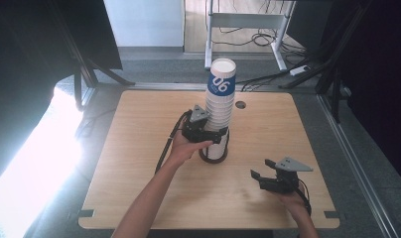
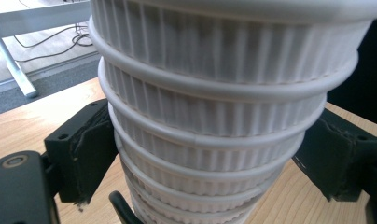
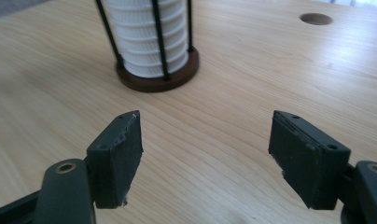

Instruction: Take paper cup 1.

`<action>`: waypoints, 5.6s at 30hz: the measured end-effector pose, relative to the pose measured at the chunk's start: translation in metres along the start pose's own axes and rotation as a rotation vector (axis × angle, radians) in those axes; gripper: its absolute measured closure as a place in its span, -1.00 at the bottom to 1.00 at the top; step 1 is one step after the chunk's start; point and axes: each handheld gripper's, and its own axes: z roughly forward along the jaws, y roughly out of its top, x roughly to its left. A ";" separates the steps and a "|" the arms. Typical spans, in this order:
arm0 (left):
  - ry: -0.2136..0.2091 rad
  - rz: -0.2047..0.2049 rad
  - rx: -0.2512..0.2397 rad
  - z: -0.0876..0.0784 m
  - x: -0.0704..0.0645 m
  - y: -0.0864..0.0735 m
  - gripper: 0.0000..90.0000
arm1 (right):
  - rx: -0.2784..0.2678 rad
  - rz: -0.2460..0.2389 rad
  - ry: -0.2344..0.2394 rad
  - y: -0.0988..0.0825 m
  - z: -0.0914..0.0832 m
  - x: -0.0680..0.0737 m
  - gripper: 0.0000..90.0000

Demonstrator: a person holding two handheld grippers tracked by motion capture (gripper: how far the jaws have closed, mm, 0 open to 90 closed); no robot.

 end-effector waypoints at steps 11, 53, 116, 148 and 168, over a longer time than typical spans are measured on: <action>-0.009 0.011 -0.004 0.000 0.001 -0.001 -0.72 | -0.094 -0.013 0.188 0.041 -0.004 -0.008 -0.42; 0.001 0.010 -0.005 0.000 -0.001 -0.001 -0.71 | -0.194 -0.097 0.333 0.232 -0.014 0.002 -0.47; 0.004 0.013 0.010 -0.001 -0.004 0.000 -0.70 | -0.212 -0.138 0.357 0.304 0.029 0.027 -0.44; 0.008 0.038 0.020 -0.001 -0.006 0.001 -0.70 | -0.348 -0.151 0.302 0.332 -0.026 0.033 -0.40; 0.023 0.033 0.022 0.000 -0.006 0.001 -0.71 | -0.390 -0.165 0.290 0.309 -0.074 0.022 -0.40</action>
